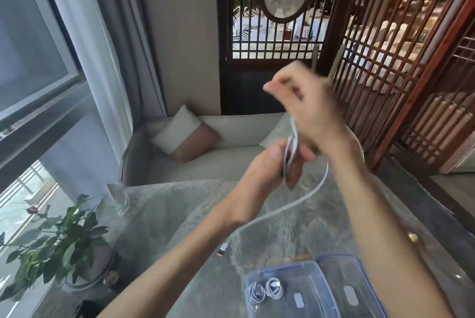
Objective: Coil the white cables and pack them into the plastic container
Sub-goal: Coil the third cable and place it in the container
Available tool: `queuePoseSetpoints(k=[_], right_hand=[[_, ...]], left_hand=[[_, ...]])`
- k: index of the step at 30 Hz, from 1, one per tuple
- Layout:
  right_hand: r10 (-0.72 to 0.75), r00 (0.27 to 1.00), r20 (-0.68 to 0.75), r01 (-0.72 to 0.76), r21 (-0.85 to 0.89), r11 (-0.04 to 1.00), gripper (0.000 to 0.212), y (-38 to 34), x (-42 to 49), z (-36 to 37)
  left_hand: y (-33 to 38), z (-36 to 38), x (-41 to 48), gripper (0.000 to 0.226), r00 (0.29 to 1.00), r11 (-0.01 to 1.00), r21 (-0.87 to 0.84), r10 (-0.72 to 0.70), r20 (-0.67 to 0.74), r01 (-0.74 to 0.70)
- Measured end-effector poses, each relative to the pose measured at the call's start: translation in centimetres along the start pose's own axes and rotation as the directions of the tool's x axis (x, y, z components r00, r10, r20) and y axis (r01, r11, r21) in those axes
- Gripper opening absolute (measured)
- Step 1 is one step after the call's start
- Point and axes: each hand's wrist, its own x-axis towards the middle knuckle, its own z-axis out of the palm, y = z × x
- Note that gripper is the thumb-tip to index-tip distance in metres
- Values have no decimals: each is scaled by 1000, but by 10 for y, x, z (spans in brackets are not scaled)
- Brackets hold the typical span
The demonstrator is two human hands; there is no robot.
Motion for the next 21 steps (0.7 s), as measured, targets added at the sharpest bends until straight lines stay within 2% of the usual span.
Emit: queuePoseSetpoints(k=[1, 2, 3, 5, 7, 9, 11, 13, 15, 16, 18, 19, 20, 21], right_hand=[[178, 981, 78, -188, 142, 972, 27, 4, -7, 16], [326, 929, 175, -363, 251, 897, 29, 6, -19, 34], [412, 884, 220, -462, 282, 841, 28, 11, -32, 52], [422, 877, 229, -459, 148, 876, 28, 21, -59, 77], [358, 890, 284, -382, 34, 923, 30, 24, -86, 89], [244, 862, 444, -228, -90, 970, 20, 16, -107, 79], [156, 809, 566, -18, -242, 970, 26, 3, -111, 54], [22, 895, 445, 130, -307, 943, 33, -5, -90, 20], [-160, 957, 242, 250, -404, 880, 26, -1, -58, -11], [-200, 965, 172, 252, -378, 891, 23, 2, -41, -21], [-133, 985, 109, 144, -107, 984, 15, 11, -15, -23], [-30, 995, 99, 22, 78, 997, 14, 15, -8, -15], [95, 987, 130, -123, 228, 966, 20, 18, -6, -3], [223, 956, 189, -269, 268, 925, 26, 21, -12, 13]], left_hand=[[5, 0, 4, 50, 998, 980, -197, 27, 50, -17], [8, -5, 7, 56, 995, 937, -345, 75, 59, -50], [13, -15, 12, 60, 993, 886, -454, 115, 21, -93], [19, -42, 25, 61, 986, 841, -517, 113, -122, -160], [19, -65, 37, 57, 960, 908, -396, 25, -279, -139], [11, -84, 40, 42, 911, 997, -54, 34, -412, -62], [-7, -93, 31, 29, 930, 958, 288, 108, -351, -2], [-22, -88, 16, 28, 976, 924, 382, 62, -208, 23], [-29, -68, 3, 33, 995, 938, 344, 63, -75, -33], [-28, -56, -1, 36, 997, 953, 294, 79, -18, -71], [-22, -35, -1, 41, 988, 979, 138, 147, 35, -151], [-17, -28, 3, 40, 982, 979, 75, 187, 32, -189], [-12, -25, 8, 39, 974, 974, 36, 224, 14, -225], [-7, -25, 13, 37, 968, 968, 10, 250, -13, -250]])
